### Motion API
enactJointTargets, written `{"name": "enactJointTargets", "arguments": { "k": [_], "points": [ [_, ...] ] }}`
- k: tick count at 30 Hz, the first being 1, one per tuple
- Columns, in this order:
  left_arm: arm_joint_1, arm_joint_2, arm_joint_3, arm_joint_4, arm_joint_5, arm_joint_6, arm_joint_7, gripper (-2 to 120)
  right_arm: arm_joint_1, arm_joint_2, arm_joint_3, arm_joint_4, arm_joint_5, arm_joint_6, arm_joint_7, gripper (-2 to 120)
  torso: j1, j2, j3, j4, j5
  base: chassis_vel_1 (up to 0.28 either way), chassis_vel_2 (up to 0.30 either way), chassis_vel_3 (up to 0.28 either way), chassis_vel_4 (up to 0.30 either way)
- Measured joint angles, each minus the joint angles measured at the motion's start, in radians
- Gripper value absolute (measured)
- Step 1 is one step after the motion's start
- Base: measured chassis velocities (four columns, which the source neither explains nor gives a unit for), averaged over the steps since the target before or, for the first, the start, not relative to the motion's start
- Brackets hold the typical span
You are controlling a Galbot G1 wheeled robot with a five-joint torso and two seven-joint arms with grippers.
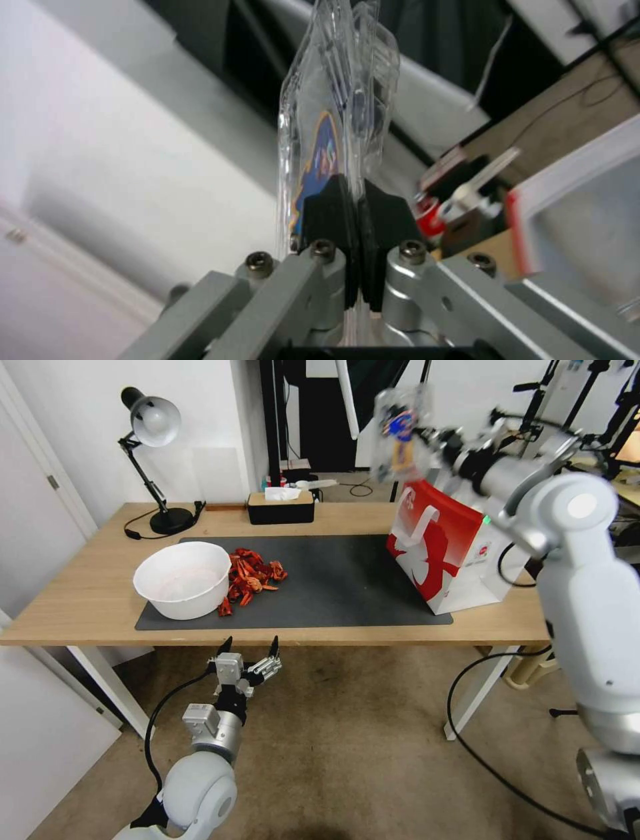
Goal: Close the takeout container lid, then place the container into the takeout bag.
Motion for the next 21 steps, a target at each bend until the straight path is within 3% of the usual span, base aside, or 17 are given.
{"name": "enactJointTargets", "arguments": {
  "k": [6, 21],
  "points": [
    [-0.002, -0.003, 0.006, 0.002, -0.002, -0.001, 0.001, 100, 0.029, -0.042, 0.022, -0.101, -0.074, 0.001, 0.029, 0, 0.000, 0.000, 0.000, -0.0004, 0.0003, 0.000, 0.000, 0.000, 0.000],
    [0.007, -0.014, 0.014, 0.005, -0.004, -0.004, 0.003, 100, 0.003, -0.017, 0.021, -0.137, -0.093, 0.005, 0.134, 1, 0.000, 0.000, 0.000, 0.0001, -0.0001, 0.000, 0.000, 0.000, 0.000]
  ]
}}
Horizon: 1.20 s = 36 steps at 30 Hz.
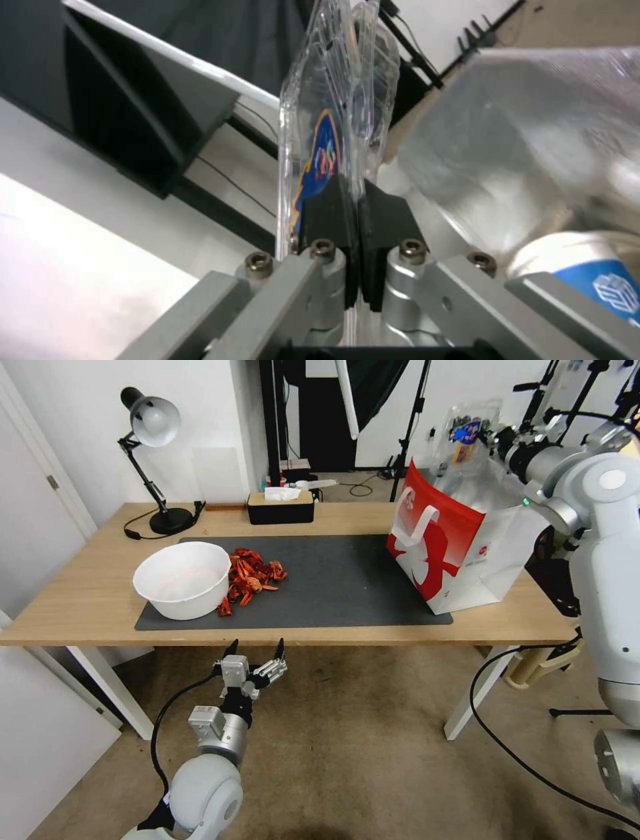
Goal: Close the takeout container lid, then place the container into the takeout bag.
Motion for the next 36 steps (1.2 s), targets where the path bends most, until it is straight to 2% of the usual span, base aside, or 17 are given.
{"name": "enactJointTargets", "arguments": {
  "k": [1, 2, 5, 6, 9, 10, 12, 13, 16, 17, 19, 20, 21, 23, 26, 31, 36],
  "points": [
    [0.000, 0.003, -0.002, -0.001, -0.001, -0.002, 0.000, 100, -0.006, 0.002, 0.000, 0.001, 0.000, 0.000, 0.007, 7, 0.000, 0.000, 0.000, -0.0001, 0.0001, 0.000, 0.000, 0.000, 0.000],
    [0.000, 0.003, -0.002, -0.001, -0.001, -0.002, 0.000, 100, -0.006, 0.002, 0.000, 0.001, 0.000, 0.000, 0.007, 7, 0.000, 0.000, 0.000, -0.0001, 0.0001, 0.000, 0.000, 0.000, 0.000],
    [-0.001, 0.006, -0.003, -0.001, -0.003, -0.002, -0.001, 100, -0.015, 0.003, 0.000, 0.002, -0.006, -0.004, 0.022, 21, 0.000, 0.000, 0.000, -0.0001, 0.0000, 0.000, 0.000, 0.000, 0.000],
    [-0.001, 0.006, -0.003, -0.001, -0.003, -0.002, -0.001, 100, -0.015, 0.003, 0.000, 0.002, -0.006, -0.004, 0.022, 21, 0.000, 0.000, 0.000, -0.0001, 0.0000, 0.000, 0.000, 0.000, 0.000],
    [-0.004, 0.002, 0.001, -0.001, -0.004, -0.002, -0.002, 100, -0.018, 0.003, -0.001, 0.001, -0.013, -0.007, 0.024, 35, 0.000, 0.000, 0.000, -0.0001, -0.0001, 0.000, 0.000, 0.000, 0.000],
    [-0.004, 0.002, 0.001, -0.001, -0.004, -0.002, -0.002, 100, -0.018, 0.003, -0.001, 0.001, -0.013, -0.007, 0.024, 35, 0.000, 0.000, 0.000, -0.0001, -0.0001, 0.000, 0.000, 0.000, 0.000],
    [-0.005, 0.000, 0.005, -0.001, -0.004, -0.001, -0.002, 100, -0.021, 0.000, -0.001, 0.002, -0.013, -0.008, 0.024, 45, 0.000, 0.000, 0.000, -0.0001, 0.0000, 0.000, 0.000, 0.000, 0.000],
    [-0.005, 0.000, 0.005, -0.001, -0.004, -0.001, -0.002, 100, -0.021, 0.000, -0.001, 0.002, -0.013, -0.008, 0.024, 45, 0.000, 0.000, 0.000, -0.0001, 0.0000, 0.000, 0.000, 0.000, 0.000],
    [-0.006, -0.001, 0.007, 0.000, -0.006, 0.001, -0.002, 100, -0.027, -0.005, -0.002, 0.008, -0.013, -0.012, 0.021, 60, 0.000, 0.000, 0.000, -0.0002, 0.0000, 0.000, 0.000, 0.000, 0.000],
    [-0.006, -0.001, 0.007, 0.000, -0.006, 0.001, -0.002, 100, -0.027, -0.005, -0.002, 0.008, -0.013, -0.012, 0.021, 60, 0.000, 0.000, 0.000, -0.0002, 0.0000, 0.000, 0.000, 0.000, 0.000],
    [-0.009, 0.000, 0.007, 0.001, -0.009, 0.001, -0.002, 100, -0.033, -0.007, -0.003, 0.016, -0.013, -0.013, 0.017, 70, 0.000, 0.000, 0.000, -0.0001, 0.0000, 0.000, 0.000, 0.000, 0.000],
    [-0.009, 0.000, 0.007, 0.001, -0.009, 0.001, -0.002, 100, -0.033, -0.007, -0.003, 0.016, -0.013, -0.013, 0.017, 70, 0.000, 0.000, 0.000, -0.0001, 0.0000, 0.000, 0.000, 0.000, 0.000],
    [-0.011, 0.000, 0.007, 0.002, -0.013, 0.002, -0.003, 100, -0.041, -0.008, -0.006, 0.027, -0.013, -0.016, 0.011, 78, 0.000, 0.000, 0.000, -0.0002, 0.0001, 0.000, 0.000, 0.000, 0.000],
    [-0.012, 0.000, 0.007, 0.002, -0.015, 0.002, -0.003, 100, -0.047, -0.009, -0.008, 0.037, -0.013, -0.017, 0.006, 82, 0.000, 0.000, 0.000, -0.0001, -0.0001, 0.000, 0.000, 0.000, 0.000],
    [-0.012, -0.001, 0.006, 0.002, -0.016, 0.002, -0.003, 100, -0.066, -0.011, -0.016, 0.078, -0.010, -0.019, -0.016, 96, 0.000, 0.000, 0.000, -0.0001, 0.0000, 0.000, 0.000, 0.000, 0.000],
    [-0.012, -0.004, 0.005, 0.002, -0.016, 0.002, -0.002, 100, -0.090, -0.019, -0.025, 0.132, -0.012, -0.016, -0.060, 100, 0.000, 0.000, 0.000, 0.0000, -0.0001, 0.000, 0.000, 0.000, 0.000],
    [-0.011, -0.004, 0.002, 0.001, -0.015, -0.004, -0.001, 100, -0.143, -0.046, -0.043, 0.219, -0.073, -0.007, -0.159, 100, 0.000, 0.000, 0.000, -0.0001, -0.0001, 0.000, 0.000, 0.000, 0.000]
  ]
}}
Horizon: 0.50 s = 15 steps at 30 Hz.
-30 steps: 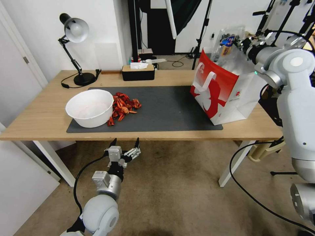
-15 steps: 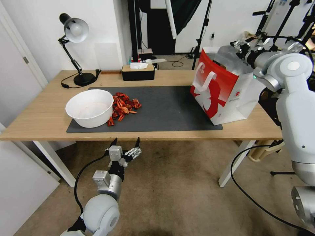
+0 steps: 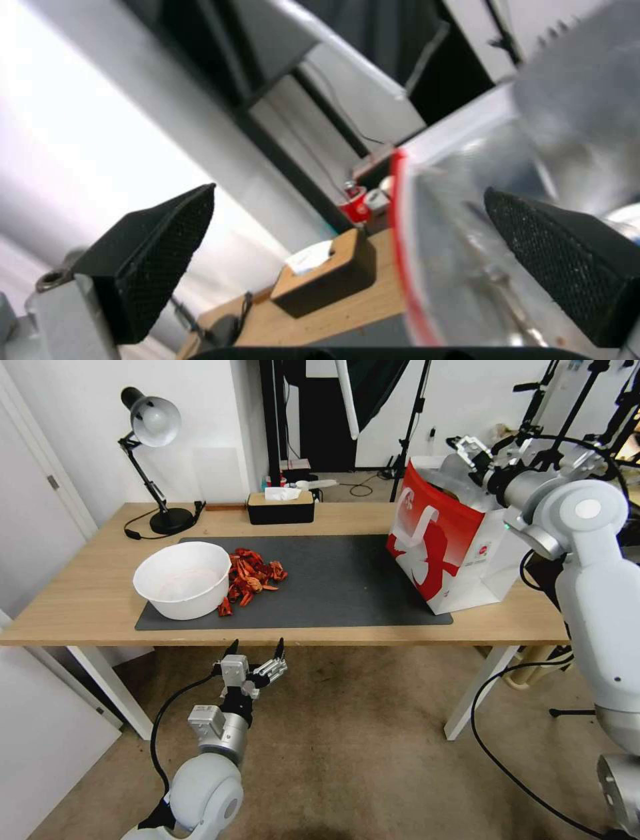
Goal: Close the takeout container lid, then place the container into the takeout bag.
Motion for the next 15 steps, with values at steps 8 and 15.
{"name": "enactJointTargets", "arguments": {
  "k": [8, 15],
  "points": [
    [0.004, -0.001, -0.008, 0.014, 0.016, -0.054, 0.005, 100, -0.138, -0.074, -0.035, 0.171, -0.303, 0.062, -0.271, 100, 0.000, 0.000, 0.000, 0.0001, 0.0001, 0.000, 0.000, 0.000, 0.000],
    [0.005, -0.009, -0.025, 0.030, 0.035, -0.117, 0.004, 100, -0.326, -0.135, -0.001, 0.294, -0.532, 0.151, -0.388, 100, 0.000, 0.000, 0.000, 0.0000, 0.0001, 0.000, 0.000, 0.000, 0.000]
  ]
}}
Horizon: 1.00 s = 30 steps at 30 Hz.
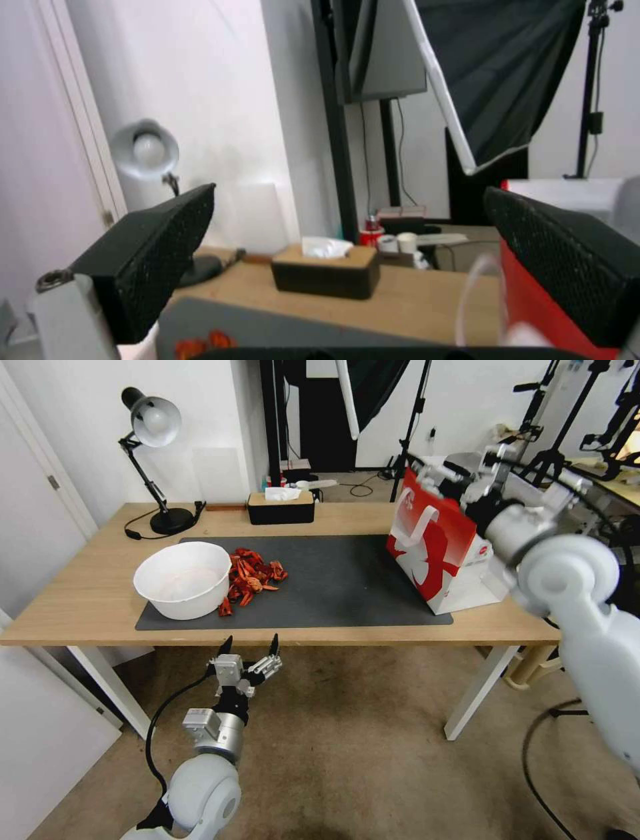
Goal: Close the takeout container lid, then place the container into the takeout bag.
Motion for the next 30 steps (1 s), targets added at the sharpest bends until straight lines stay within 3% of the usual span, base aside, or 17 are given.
{"name": "enactJointTargets", "arguments": {
  "k": [7, 15, 23, 30],
  "points": [
    [0.013, -0.013, -0.019, 0.007, 0.043, -0.010, -0.020, 100, -0.289, 0.027, 0.068, 0.070, -0.168, 0.123, -0.032, 100, 0.000, 0.000, 0.000, -0.0003, -0.0001, 0.000, 0.000, 0.000, 0.000],
    [0.045, -0.023, -0.046, 0.007, 0.062, -0.012, -0.035, 100, -0.609, 0.204, 0.112, 0.083, -0.400, 0.317, -0.028, 100, 0.000, 0.000, 0.000, -0.0003, 0.0000, 0.000, 0.000, 0.000, 0.000],
    [0.079, -0.038, -0.053, 0.012, 0.073, -0.027, -0.034, 100, -0.773, 0.314, 0.092, 0.039, -0.535, 0.433, -0.022, 100, 0.000, 0.000, 0.000, -0.0001, -0.0001, 0.000, 0.000, 0.000, 0.000],
    [0.088, -0.053, -0.053, 0.023, 0.085, -0.041, -0.030, 100, -0.818, 0.354, 0.074, 0.000, -0.590, 0.477, -0.012, 100, 0.000, 0.000, 0.000, -0.0001, 0.0000, 0.000, 0.000, 0.000, 0.000]
  ]
}}
